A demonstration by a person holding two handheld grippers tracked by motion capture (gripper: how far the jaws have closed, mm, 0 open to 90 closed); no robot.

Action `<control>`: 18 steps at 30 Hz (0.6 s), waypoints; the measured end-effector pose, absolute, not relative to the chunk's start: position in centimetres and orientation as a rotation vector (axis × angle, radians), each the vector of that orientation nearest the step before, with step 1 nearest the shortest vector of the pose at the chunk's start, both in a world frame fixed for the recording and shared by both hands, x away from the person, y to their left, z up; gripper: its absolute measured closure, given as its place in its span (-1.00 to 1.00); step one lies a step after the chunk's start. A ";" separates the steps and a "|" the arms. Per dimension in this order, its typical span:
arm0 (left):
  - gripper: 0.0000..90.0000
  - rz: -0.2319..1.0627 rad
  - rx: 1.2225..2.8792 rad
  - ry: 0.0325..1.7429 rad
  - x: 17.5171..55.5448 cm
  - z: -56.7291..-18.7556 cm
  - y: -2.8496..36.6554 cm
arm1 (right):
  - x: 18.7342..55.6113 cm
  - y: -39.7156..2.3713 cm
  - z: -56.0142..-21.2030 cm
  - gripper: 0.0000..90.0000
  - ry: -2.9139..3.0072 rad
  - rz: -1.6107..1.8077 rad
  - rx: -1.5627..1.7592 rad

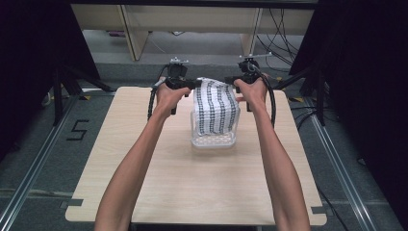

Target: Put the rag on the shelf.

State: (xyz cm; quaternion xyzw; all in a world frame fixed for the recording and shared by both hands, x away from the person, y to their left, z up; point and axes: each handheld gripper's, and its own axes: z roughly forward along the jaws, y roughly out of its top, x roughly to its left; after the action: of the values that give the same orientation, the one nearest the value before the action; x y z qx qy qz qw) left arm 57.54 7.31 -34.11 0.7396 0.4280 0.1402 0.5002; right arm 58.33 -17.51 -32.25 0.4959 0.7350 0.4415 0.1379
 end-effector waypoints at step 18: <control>0.16 0.301 1.884 1.141 57.9 -36.6 7.8 | 58.6 -17.5 -34.2 0.31 2.170 1.198 1.485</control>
State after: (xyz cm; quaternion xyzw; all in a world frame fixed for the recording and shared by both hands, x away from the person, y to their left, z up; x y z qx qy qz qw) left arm 57.89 7.84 -36.64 0.7596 0.4602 0.1215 0.4433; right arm 58.64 -17.47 -34.16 0.5098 0.7450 0.4115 0.1258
